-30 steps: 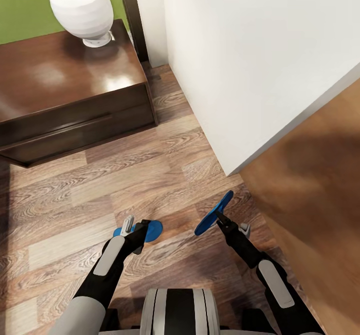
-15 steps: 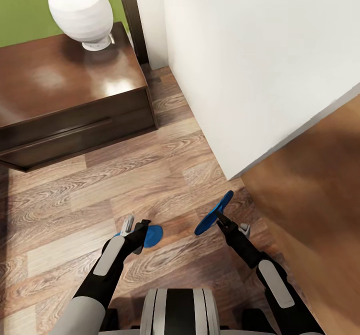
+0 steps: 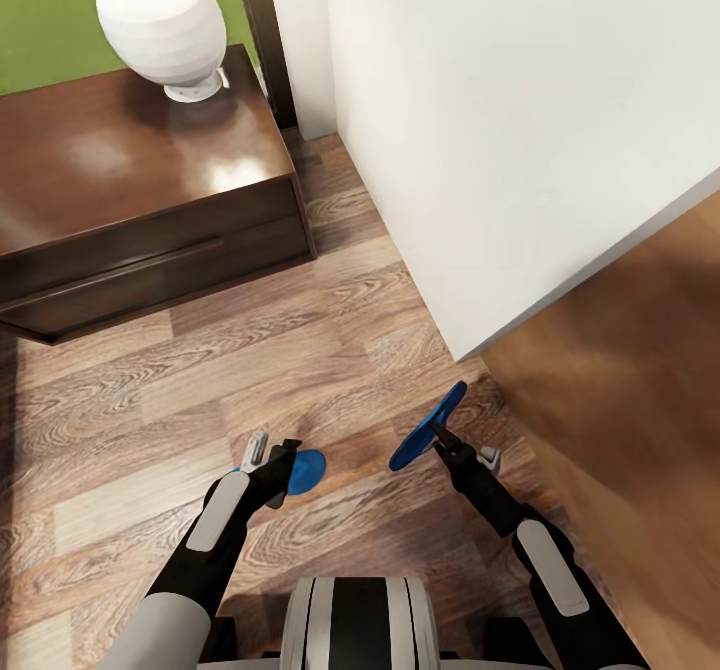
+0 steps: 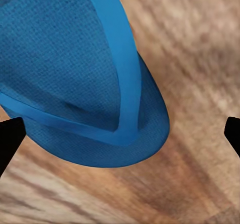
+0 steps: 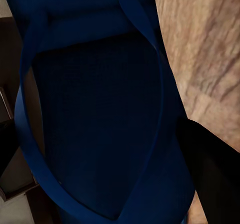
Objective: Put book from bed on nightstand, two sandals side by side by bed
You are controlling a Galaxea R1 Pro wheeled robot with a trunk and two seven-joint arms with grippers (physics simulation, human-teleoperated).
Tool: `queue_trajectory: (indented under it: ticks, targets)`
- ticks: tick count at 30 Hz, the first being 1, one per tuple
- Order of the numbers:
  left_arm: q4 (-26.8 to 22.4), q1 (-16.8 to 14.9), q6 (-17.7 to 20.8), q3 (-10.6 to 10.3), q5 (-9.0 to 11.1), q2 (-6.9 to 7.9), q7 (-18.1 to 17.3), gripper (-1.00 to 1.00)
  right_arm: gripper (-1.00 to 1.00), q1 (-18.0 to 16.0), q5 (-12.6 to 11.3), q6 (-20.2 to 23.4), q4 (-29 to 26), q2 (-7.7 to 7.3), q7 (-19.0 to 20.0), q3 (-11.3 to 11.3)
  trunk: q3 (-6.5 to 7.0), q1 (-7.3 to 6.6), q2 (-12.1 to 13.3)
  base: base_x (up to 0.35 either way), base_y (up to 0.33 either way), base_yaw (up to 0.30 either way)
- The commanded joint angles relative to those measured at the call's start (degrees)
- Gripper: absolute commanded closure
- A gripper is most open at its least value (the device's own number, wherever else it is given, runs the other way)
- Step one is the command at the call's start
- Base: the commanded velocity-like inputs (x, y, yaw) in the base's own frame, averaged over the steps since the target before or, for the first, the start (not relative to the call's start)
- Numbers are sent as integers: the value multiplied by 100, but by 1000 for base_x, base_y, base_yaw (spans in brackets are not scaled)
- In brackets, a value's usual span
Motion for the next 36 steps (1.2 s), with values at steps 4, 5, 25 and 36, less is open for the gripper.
queue_trajectory:
  ticks: [4, 5, 25, 36]
  targets:
    - [-9, -1, 13, 6, 30, -2, 44, -100, 100, -1, -51, 53, 0, 0, 4, -11, -3, -1, -1, 0, 0, 0]
    - [-9, -1, 13, 7, 30, -2, 48, -100, 100, -1, -51, 53, 0, 0, 4, -12, -3, -1, -1, 0, 0, 0]
    - [-9, -1, 13, 18, 35, -1, 54, -100, 100, 2, -52, 53, 0, 1, 4, -12, -114, 12, -8, 0, 0, 0]
    - [-9, -1, 4, 18, 30, -1, 45, -100, 100, 2, -52, 53, 0, -2, 4, -12, -224, 25, -15, 0, 0, 0]
